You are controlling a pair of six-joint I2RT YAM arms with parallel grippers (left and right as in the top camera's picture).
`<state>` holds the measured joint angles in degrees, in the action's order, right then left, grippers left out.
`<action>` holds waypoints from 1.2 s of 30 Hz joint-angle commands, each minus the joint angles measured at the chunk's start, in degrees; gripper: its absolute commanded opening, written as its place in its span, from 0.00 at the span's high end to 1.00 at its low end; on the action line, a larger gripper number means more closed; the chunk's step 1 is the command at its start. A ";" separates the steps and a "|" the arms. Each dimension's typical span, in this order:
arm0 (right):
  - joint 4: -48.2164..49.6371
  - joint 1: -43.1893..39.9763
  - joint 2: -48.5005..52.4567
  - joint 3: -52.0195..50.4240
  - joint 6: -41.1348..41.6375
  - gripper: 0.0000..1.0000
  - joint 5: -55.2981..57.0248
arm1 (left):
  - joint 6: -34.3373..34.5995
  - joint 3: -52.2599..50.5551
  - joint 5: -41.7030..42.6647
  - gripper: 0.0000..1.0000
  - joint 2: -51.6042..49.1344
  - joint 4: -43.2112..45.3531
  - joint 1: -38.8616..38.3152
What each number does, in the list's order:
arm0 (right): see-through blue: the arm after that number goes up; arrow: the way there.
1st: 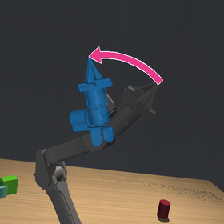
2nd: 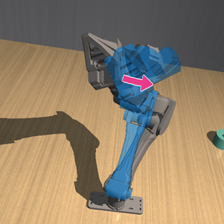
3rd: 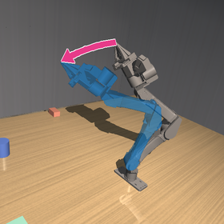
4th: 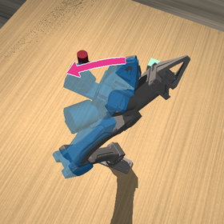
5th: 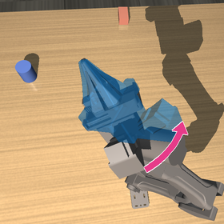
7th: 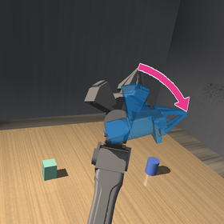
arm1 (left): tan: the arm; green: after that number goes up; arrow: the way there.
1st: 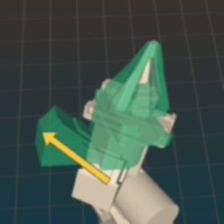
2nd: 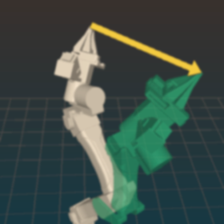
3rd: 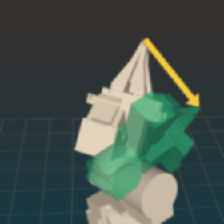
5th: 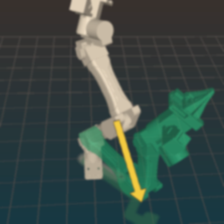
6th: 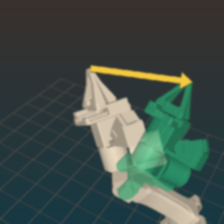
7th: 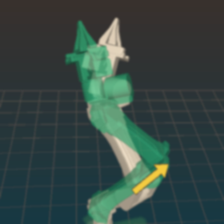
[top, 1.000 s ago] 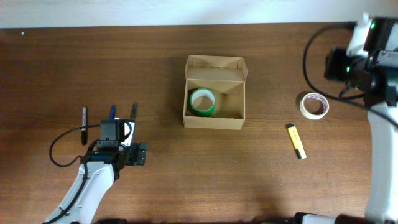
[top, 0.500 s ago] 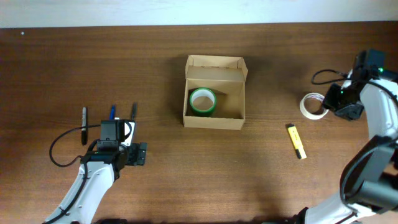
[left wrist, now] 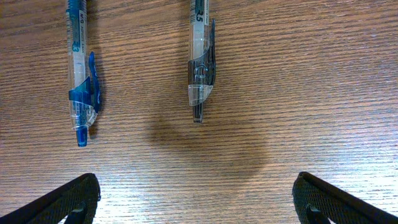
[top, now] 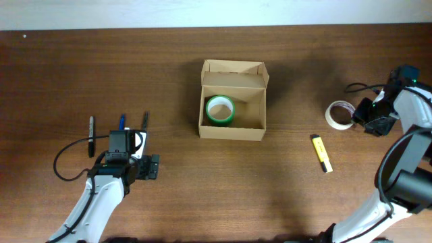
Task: Pack container
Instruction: 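Grasp the white masking tape roll with the right gripper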
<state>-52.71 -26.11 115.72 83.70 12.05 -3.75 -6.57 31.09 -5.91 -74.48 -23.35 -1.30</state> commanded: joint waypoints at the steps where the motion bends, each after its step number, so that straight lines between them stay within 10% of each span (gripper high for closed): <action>1: 1.31 0.46 1.77 0.09 0.74 0.53 -2.03 | 0.50 0.68 0.76 0.01 -0.31 -0.07 0.31; 20: 3.63 0.96 7.10 0.07 3.45 0.63 0.37 | 0.50 0.68 0.76 0.01 -0.31 -0.07 0.31; 23: 3.34 1.16 7.13 0.09 3.45 0.96 -1.33 | 0.50 0.68 0.76 0.01 -0.31 -0.07 0.31; 36: -7.85 5.92 -3.58 8.96 -5.44 0.96 -20.74 | 0.50 0.68 0.76 0.01 -0.31 -0.07 0.31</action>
<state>-59.11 -22.81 119.57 87.81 10.33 -17.69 -6.57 31.09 -5.91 -74.48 -23.35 -1.30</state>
